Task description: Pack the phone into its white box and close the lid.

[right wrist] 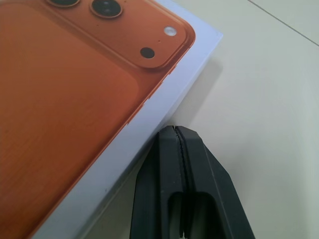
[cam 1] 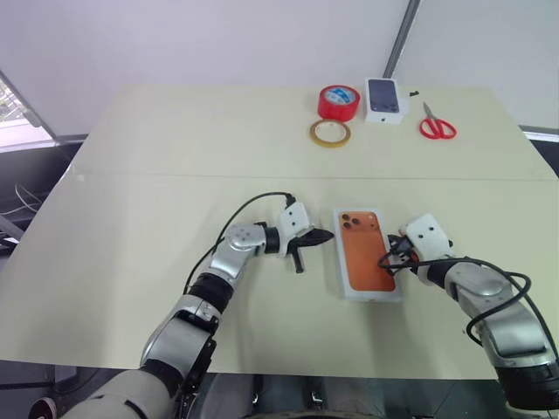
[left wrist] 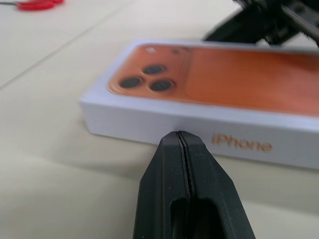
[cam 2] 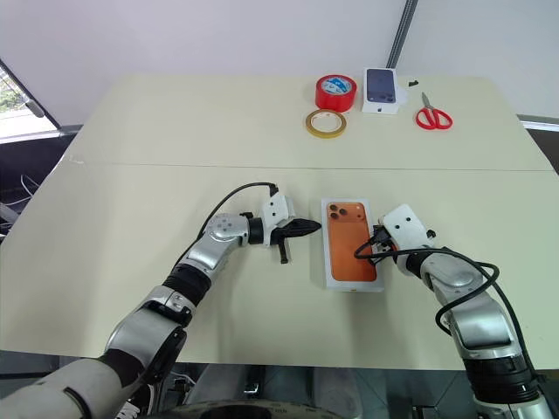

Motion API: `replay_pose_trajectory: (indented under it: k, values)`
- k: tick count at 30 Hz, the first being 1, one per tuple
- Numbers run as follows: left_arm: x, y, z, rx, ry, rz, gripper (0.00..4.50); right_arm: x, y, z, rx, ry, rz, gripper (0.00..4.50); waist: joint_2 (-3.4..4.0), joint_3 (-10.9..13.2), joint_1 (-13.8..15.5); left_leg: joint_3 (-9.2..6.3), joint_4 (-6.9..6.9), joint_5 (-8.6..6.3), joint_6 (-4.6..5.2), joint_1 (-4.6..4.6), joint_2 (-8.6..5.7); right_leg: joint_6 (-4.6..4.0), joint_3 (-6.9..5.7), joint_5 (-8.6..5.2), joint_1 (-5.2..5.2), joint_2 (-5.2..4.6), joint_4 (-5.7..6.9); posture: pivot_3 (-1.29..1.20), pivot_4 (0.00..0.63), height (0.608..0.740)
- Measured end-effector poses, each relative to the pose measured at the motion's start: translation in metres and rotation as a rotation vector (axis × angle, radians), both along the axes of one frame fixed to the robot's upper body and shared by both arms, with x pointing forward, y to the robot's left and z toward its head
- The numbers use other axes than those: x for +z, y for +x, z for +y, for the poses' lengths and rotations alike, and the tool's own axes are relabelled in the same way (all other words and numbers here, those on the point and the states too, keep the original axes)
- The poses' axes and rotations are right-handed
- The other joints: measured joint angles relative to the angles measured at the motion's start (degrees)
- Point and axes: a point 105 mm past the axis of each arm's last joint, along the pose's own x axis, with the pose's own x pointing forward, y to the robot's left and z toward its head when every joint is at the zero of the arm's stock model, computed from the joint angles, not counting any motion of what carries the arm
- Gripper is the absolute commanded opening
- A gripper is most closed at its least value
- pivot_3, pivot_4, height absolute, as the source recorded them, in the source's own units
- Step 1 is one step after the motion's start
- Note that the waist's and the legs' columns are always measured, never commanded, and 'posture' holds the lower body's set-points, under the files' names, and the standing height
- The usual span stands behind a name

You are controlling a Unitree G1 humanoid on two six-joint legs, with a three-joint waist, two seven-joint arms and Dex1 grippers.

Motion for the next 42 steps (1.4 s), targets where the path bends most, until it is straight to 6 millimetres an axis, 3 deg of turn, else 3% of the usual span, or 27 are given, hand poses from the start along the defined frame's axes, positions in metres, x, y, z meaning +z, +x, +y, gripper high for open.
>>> replay_pose_trajectory:
  k: [5, 8, 12, 15, 19, 21, 25, 29, 31, 35, 42]
  values:
    - [0.039, 0.012, -0.010, 0.007, -0.092, -0.022, 0.00, 0.041, 0.012, -0.010, -0.025, 0.111, -0.136, 0.02, 0.00, 0.00, 0.00, 0.00, 0.01, 0.01, -0.01, 0.00, -0.01, 0.01, 0.00, 0.00, -0.01, 0.00, 0.02, 0.00, 0.150, 0.740]
    - [0.047, 0.015, -0.020, 0.002, -0.083, -0.032, 0.00, 0.041, 0.005, 0.002, 0.045, 0.190, -0.120, 0.02, 0.00, 0.00, 0.07, -0.01, 0.00, 0.01, -0.01, 0.00, -0.01, 0.01, -0.01, 0.00, 0.00, 0.04, 0.02, 0.00, 0.150, 0.740]
    - [0.029, 0.014, -0.032, 0.003, -0.031, 0.012, 0.00, 0.030, -0.018, 0.026, 0.186, 0.312, -0.022, 0.02, 0.00, 0.00, 0.04, 0.01, 0.01, 0.00, 0.00, 0.00, -0.02, 0.01, -0.01, 0.00, 0.00, 0.03, 0.02, 0.00, 0.150, 0.740]
    - [0.007, 0.009, -0.036, -0.016, 0.054, 0.041, 0.00, 0.007, -0.039, 0.035, 0.278, 0.221, 0.095, 0.02, -0.04, 0.00, 0.02, 0.00, 0.02, 0.00, 0.01, 0.03, -0.03, 0.02, -0.02, 0.00, 0.04, 0.04, 0.02, 0.00, 0.150, 0.740]
    - [0.001, 0.010, -0.034, -0.027, 0.125, 0.054, 0.00, 0.000, -0.040, 0.036, 0.301, 0.082, 0.108, 0.02, -0.30, -0.34, -0.04, -0.04, -0.05, -0.05, 0.07, 0.81, -0.01, 0.19, -0.03, -0.13, 0.85, 0.04, -0.11, 0.00, 0.150, 0.740]
    - [-0.001, 0.010, -0.031, -0.027, 0.138, 0.075, 0.53, 0.000, -0.039, 0.037, 0.291, 0.098, 0.106, 0.00, -0.55, -0.51, -0.13, -0.04, -0.11, -0.10, 0.13, 1.05, 0.00, 0.22, -0.01, -0.16, 1.08, 0.03, -0.16, 0.00, 0.150, 0.740]
    - [0.002, 0.010, -0.025, -0.023, 0.115, 0.094, 2.24, 0.003, -0.035, 0.043, 0.261, 0.249, 0.137, 1.31, -0.66, -0.57, -0.37, -0.02, -0.10, -0.10, 0.12, 0.94, 0.02, 0.21, 0.08, -0.15, 0.93, -0.03, -0.13, 0.00, 0.150, 0.740]
    - [0.012, 0.019, 0.006, 0.056, 0.055, 0.082, 4.30, 0.021, -0.021, 0.035, 0.215, 0.321, 0.070, 3.41, -0.51, -0.48, -0.55, -0.02, -0.10, -0.05, 0.04, 0.48, 0.03, 0.20, 0.13, -0.14, 0.40, -0.04, 0.00, 0.00, 0.150, 0.740]
    - [0.022, 0.024, 0.031, 0.103, 0.042, 0.042, 4.50, 0.033, -0.019, 0.027, 0.208, 0.335, 0.028, 4.35, -0.50, -0.48, -0.29, -0.03, -0.06, 0.06, -0.14, 0.07, 0.03, 0.19, 0.12, -0.13, -0.04, -0.04, 0.10, 0.00, 0.150, 0.740]
    - [0.030, 0.022, 0.083, 0.187, 0.074, -0.060, 4.50, 0.035, -0.024, 0.015, 0.232, 0.286, 0.025, 4.44, -0.46, -0.48, 0.04, -0.03, -0.09, 0.19, -0.38, 0.04, 0.02, 0.19, 0.13, -0.13, -0.05, -0.06, 0.02, 0.00, 0.150, 0.740]
    - [0.023, 0.000, 0.160, 0.333, 0.106, -0.003, 4.50, 0.050, -0.031, -0.016, 0.238, 0.208, -0.037, 4.44, -0.35, -0.42, 0.00, -0.03, -0.07, 0.02, -0.09, 0.05, 0.01, 0.19, 0.13, -0.13, 0.02, -0.12, -0.04, 0.00, 0.150, 0.740]
